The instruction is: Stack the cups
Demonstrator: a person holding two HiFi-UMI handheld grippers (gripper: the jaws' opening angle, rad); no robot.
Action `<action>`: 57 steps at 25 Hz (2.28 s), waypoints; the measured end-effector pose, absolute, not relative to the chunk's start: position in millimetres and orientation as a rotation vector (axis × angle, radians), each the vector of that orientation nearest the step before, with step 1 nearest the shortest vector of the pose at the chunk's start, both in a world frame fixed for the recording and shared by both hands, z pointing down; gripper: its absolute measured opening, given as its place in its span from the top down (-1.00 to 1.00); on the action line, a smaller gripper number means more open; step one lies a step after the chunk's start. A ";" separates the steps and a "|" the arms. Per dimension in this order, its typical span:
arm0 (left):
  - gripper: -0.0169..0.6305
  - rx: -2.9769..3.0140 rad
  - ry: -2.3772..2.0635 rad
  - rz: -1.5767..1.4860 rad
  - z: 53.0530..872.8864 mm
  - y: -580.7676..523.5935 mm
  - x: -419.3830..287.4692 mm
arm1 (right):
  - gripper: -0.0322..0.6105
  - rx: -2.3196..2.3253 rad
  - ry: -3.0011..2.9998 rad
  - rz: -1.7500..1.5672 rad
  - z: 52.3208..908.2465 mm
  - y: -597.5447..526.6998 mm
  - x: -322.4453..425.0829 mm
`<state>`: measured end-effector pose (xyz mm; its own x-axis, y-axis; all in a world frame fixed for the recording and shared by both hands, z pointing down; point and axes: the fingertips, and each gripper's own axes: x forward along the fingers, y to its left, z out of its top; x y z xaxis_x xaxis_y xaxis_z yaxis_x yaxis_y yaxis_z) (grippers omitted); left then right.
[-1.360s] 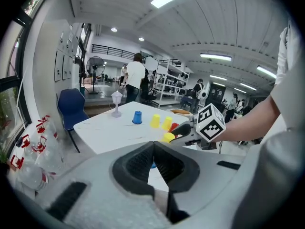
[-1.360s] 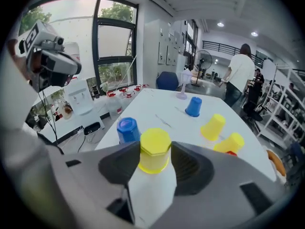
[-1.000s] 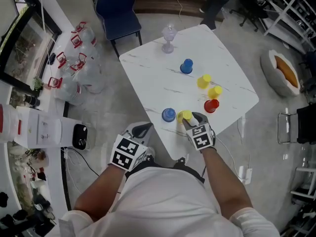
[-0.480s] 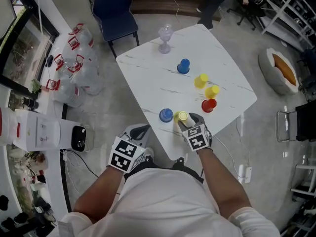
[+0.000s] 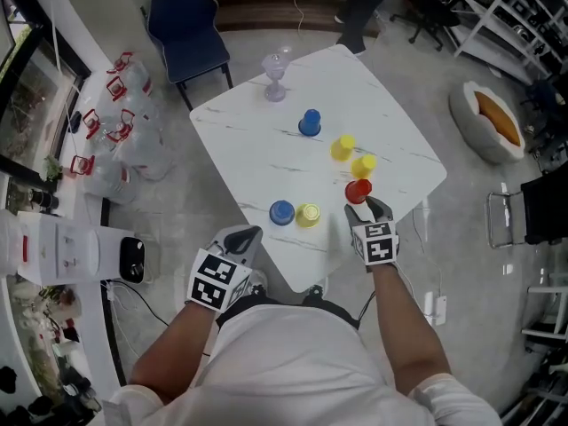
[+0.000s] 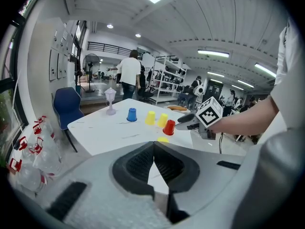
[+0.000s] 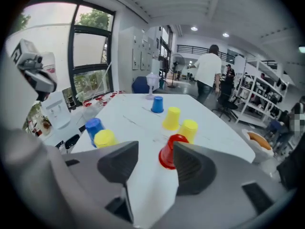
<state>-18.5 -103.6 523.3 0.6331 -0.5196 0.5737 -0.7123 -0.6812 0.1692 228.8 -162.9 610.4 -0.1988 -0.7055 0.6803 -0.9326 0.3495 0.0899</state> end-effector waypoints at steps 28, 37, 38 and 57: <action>0.92 2.422 -1.045 0.685 527.0 -114.1 -7.8 | 0.21 1.261 -1.979 0.458 627.0 -171.3 233.8; 0.92 2.456 -0.989 0.702 527.4 -112.6 2.2 | 0.21 1.141 -2.034 0.421 632.7 -133.3 185.4; 0.92 2.458 -0.986 0.703 527.3 -112.2 2.4 | 0.21 1.139 -2.032 0.418 633.9 -133.7 184.9; 0.92 2.432 -0.995 0.718 533.9 -103.0 -7.6 | 0.08 1.127 -2.020 0.416 642.2 -133.7 180.9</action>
